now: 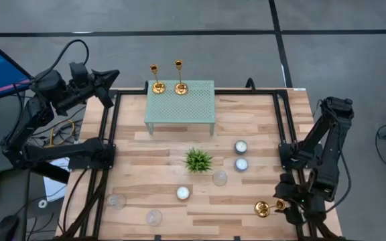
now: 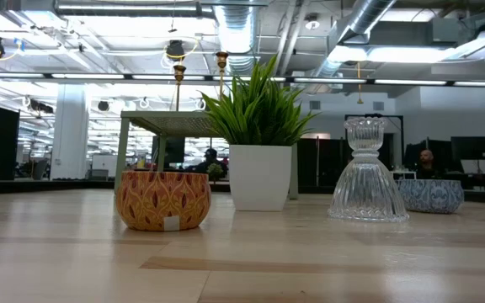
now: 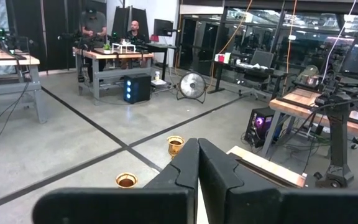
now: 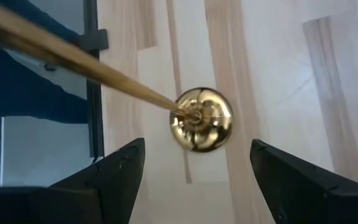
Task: Pick & Place candle stick holders
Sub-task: Put the gold candle holder on the shelf aligned with the other gold candle holder
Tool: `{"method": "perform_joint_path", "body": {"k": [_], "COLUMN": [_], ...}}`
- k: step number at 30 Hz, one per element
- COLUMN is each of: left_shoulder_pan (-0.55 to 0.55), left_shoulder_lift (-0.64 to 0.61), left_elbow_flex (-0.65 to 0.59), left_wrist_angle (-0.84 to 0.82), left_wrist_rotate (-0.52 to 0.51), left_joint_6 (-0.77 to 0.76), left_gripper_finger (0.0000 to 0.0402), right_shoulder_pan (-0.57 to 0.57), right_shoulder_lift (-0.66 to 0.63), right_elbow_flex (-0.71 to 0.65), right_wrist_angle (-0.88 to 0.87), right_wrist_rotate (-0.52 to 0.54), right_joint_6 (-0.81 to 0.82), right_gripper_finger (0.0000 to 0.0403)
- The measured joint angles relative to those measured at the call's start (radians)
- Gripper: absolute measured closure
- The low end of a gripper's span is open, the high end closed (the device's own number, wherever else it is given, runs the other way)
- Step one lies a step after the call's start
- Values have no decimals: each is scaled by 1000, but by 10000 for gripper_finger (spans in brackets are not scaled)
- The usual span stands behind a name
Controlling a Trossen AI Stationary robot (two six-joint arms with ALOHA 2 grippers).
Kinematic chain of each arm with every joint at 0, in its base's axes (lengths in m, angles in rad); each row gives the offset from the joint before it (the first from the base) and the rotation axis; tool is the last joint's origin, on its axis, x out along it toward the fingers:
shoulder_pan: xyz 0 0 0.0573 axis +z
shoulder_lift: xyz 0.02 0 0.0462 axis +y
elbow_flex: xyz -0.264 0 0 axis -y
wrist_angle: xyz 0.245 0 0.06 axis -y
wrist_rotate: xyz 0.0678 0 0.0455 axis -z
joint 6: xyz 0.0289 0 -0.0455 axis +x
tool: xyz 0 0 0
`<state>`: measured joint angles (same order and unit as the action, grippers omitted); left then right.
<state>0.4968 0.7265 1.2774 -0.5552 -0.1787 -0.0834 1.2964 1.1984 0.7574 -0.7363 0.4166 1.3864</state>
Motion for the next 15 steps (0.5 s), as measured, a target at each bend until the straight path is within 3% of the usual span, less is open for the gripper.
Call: {"method": "perform_joint_path", "body": {"k": [8,15], "left_shoulder_pan": [0,0], "left_shoulder_lift": [0,0], "left_elbow_flex": [0,0], "left_wrist_angle": [3,5], "left_wrist_rotate": [0,0], "left_joint_6": [-3,-4], "left_gripper_finger": [395,395], "right_shoulder_pan": [44,46], "right_shoulder_lift": [-1,-1], "right_elbow_flex": [0,0], "right_wrist_angle": [13,21], "right_wrist_rotate": [134,165], "right_joint_6": [3,3], "right_gripper_finger": [122,122]}}
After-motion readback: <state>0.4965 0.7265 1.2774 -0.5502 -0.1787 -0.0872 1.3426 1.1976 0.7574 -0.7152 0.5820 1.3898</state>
